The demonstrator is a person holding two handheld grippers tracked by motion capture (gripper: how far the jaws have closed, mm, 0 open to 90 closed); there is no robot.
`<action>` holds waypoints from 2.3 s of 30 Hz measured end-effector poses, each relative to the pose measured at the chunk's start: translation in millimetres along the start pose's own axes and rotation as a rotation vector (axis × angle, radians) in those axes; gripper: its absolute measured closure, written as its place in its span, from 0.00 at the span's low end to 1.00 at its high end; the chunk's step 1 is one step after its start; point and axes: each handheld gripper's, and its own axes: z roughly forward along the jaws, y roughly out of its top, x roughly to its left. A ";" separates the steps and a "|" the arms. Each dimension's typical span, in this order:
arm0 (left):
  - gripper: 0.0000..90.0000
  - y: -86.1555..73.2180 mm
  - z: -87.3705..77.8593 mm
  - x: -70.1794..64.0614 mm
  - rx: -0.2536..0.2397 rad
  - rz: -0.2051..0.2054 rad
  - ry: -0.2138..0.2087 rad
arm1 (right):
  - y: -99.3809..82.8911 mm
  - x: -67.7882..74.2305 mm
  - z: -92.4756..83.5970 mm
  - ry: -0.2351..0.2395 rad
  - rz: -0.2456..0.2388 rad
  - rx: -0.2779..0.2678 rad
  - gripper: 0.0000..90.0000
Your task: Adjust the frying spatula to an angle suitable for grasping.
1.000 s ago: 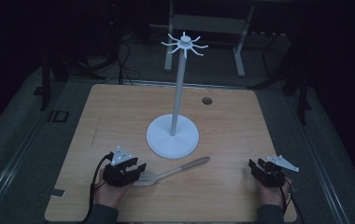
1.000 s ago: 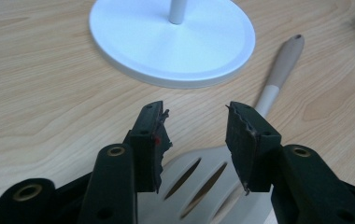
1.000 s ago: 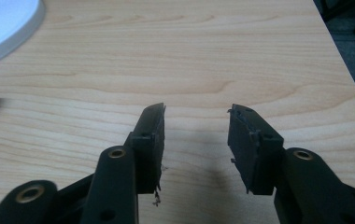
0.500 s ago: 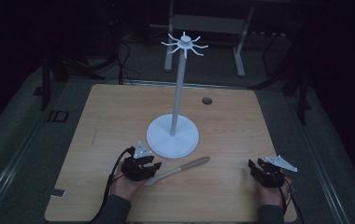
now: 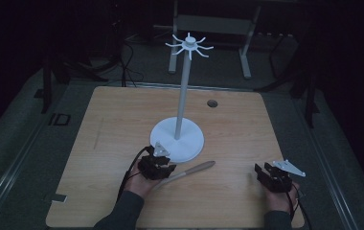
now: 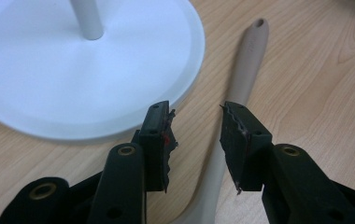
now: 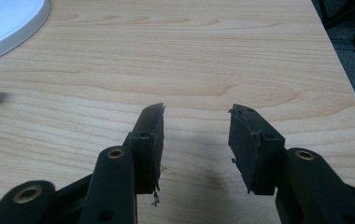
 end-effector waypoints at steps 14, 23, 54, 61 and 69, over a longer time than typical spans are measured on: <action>0.70 14.6 24.0 -8.6 0.114 0.080 -0.034 | -0.1 -0.7 -0.5 0.005 0.001 -0.003 0.60; 0.71 16.5 35.5 -17.6 0.165 0.117 -0.043 | -0.3 -1.2 -1.0 0.002 0.004 -0.007 0.60; 0.85 20.3 51.4 -22.7 0.230 0.118 0.070 | -1.1 -2.9 -1.9 -0.007 0.010 -0.008 0.59; 0.85 14.1 43.8 -18.0 0.216 0.049 0.107 | -1.4 -2.6 -2.0 -0.009 0.010 -0.006 0.59; 0.85 12.2 41.0 -14.9 0.234 0.024 0.102 | -1.6 -2.1 -1.8 -0.012 0.007 -0.003 0.59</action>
